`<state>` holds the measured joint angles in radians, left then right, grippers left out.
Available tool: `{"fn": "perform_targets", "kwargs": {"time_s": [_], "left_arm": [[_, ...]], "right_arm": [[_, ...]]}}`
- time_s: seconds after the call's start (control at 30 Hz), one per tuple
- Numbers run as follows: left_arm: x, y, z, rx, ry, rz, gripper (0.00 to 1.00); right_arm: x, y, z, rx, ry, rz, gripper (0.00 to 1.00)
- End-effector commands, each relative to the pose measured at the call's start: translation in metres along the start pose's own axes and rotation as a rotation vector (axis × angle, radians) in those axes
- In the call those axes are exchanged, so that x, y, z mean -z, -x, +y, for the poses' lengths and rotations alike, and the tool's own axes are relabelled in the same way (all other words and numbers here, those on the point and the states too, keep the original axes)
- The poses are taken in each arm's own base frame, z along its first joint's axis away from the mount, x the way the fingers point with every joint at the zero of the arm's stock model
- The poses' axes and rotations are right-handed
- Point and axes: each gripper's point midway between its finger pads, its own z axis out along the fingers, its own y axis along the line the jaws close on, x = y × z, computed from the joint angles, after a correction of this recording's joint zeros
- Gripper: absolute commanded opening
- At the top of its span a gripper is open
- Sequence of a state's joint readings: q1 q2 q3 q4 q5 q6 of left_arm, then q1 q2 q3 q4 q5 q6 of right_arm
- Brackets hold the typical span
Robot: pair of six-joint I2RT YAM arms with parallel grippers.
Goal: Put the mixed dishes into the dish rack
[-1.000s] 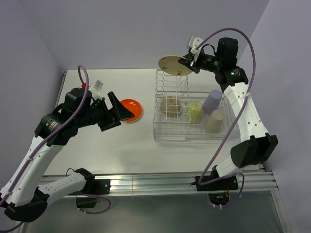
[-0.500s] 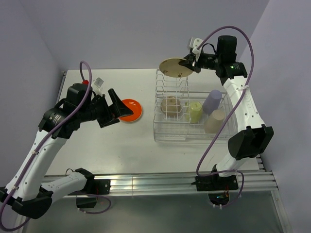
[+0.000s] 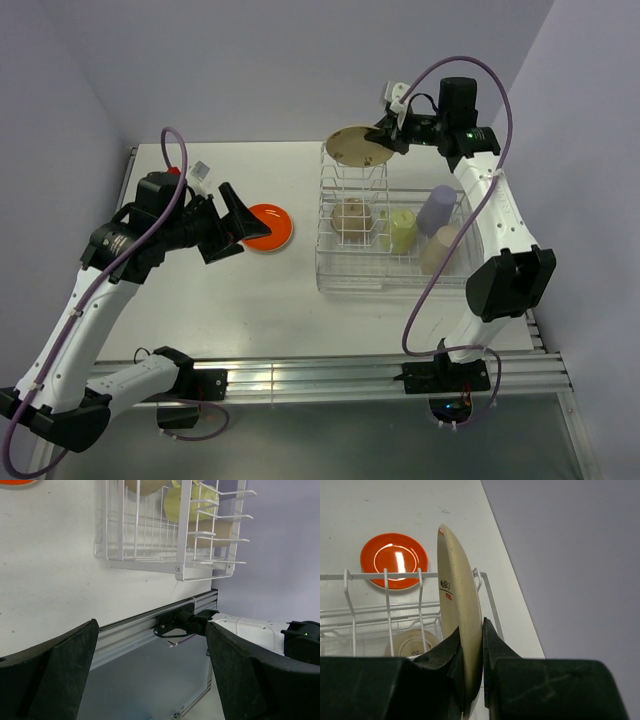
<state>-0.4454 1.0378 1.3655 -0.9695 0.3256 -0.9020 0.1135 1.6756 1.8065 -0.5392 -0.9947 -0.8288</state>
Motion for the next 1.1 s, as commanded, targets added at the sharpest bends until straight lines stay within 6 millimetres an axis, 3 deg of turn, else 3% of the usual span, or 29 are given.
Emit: {"fn": "perform_targets", "kwargs": {"time_s": [0.0,0.23,0.37,0.8,0.83,0.87,1.0,1.07], "left_arm": [[0.005,0.006,-0.008,-0.033,-0.029,-0.018,0.95],[0.0,0.007,-0.006,-0.016,-0.025,-0.012,0.94],[-0.002,0.007,-0.003,-0.005,-0.021,-0.011,0.94],[-0.009,0.009,0.009,0.054,0.005,-0.018,0.99],[-0.01,0.009,0.01,0.062,0.01,-0.018,0.99],[-0.011,0.009,0.012,0.068,0.014,-0.018,0.99],[-0.014,0.01,0.019,0.096,0.036,-0.029,0.99],[-0.016,0.01,0.023,0.118,0.05,-0.032,0.99]], "right_arm": [[-0.003,0.018,-0.001,0.056,0.015,-0.036,0.0],[-0.015,0.007,0.004,0.035,0.04,-0.02,0.0],[-0.019,0.002,0.005,0.015,0.036,-0.017,0.13],[-0.02,-0.001,0.008,-0.009,0.031,-0.017,0.33],[-0.02,-0.001,0.008,-0.005,0.029,-0.019,0.38],[-0.021,-0.002,0.009,-0.014,0.031,-0.021,0.52],[-0.02,0.004,0.013,-0.006,0.033,-0.031,0.66],[-0.019,0.011,0.015,-0.001,0.023,-0.049,0.79]]}}
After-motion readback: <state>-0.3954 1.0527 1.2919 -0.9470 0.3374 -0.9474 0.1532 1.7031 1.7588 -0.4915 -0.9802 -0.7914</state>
